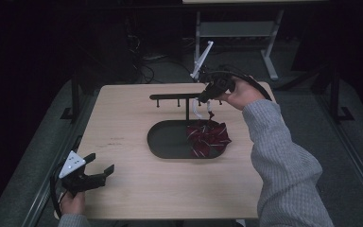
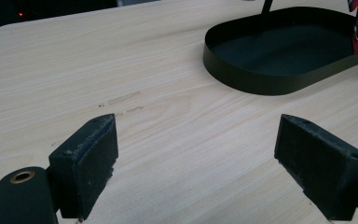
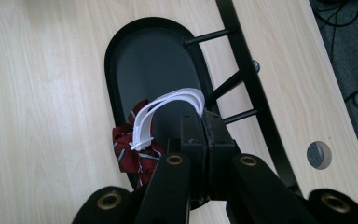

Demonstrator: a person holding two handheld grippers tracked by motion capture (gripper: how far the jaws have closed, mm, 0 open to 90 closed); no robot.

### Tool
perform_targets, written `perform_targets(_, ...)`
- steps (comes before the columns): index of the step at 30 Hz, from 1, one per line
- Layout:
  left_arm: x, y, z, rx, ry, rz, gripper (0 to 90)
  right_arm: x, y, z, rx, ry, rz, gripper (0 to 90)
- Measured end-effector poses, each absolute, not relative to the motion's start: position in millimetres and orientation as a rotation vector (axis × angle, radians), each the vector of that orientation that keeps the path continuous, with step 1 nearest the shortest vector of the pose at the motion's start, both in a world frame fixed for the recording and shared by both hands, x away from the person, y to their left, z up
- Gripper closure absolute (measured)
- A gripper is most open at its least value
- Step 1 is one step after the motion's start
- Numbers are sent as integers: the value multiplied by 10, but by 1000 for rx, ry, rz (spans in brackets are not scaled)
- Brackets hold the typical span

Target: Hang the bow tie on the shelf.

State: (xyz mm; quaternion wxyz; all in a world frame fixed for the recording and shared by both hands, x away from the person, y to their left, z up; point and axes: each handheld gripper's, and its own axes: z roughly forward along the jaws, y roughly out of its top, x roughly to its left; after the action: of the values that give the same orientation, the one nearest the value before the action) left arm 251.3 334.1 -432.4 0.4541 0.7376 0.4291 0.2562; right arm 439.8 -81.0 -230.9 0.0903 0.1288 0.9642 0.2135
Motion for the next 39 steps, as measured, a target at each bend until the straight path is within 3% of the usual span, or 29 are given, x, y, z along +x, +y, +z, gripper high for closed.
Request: perform_targets(39,2505,3359,-4320,1814,1057,635,131,4795,-745,-2478,492,2889,573,880)
